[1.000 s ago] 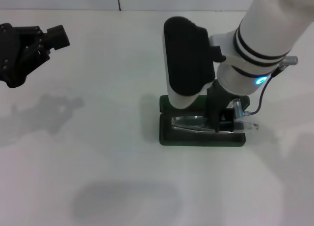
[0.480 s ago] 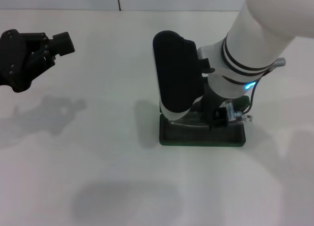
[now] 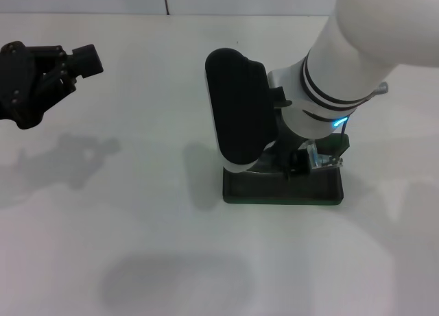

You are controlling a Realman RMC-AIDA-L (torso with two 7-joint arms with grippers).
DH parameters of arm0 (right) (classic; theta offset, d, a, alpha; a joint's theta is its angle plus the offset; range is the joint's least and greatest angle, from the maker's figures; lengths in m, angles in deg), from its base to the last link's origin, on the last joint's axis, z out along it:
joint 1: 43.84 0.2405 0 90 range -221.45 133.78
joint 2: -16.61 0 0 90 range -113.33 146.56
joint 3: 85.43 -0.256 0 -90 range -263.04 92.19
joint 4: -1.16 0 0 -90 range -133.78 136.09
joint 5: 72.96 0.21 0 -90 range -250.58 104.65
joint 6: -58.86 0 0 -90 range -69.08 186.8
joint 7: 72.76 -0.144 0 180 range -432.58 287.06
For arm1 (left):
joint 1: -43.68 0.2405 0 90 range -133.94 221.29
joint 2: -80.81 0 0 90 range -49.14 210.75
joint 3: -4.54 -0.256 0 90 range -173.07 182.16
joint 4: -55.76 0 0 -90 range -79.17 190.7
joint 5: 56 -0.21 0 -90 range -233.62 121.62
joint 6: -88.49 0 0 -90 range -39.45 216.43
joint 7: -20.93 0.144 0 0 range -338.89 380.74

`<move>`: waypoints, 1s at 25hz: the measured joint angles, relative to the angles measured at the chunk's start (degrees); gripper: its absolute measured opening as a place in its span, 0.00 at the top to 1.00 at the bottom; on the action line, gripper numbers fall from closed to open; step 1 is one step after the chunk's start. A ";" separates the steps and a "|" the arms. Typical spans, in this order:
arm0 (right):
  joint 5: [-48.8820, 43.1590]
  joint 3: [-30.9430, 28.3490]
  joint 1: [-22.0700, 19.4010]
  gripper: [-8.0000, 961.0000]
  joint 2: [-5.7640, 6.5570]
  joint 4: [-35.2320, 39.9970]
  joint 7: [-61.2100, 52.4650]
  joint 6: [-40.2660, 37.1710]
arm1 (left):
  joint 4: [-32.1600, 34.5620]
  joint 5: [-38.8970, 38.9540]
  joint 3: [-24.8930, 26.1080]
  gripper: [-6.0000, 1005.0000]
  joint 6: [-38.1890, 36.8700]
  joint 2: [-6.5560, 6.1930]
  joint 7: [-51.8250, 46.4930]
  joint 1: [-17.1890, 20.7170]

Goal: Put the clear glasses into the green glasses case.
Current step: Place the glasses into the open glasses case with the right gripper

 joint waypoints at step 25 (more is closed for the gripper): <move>-0.77 1.42 0.48 0.92 0.00 -0.55 0.20 -0.05 | -1.30 -0.33 0.00 0.93 0.18 0.26 1.41 -0.18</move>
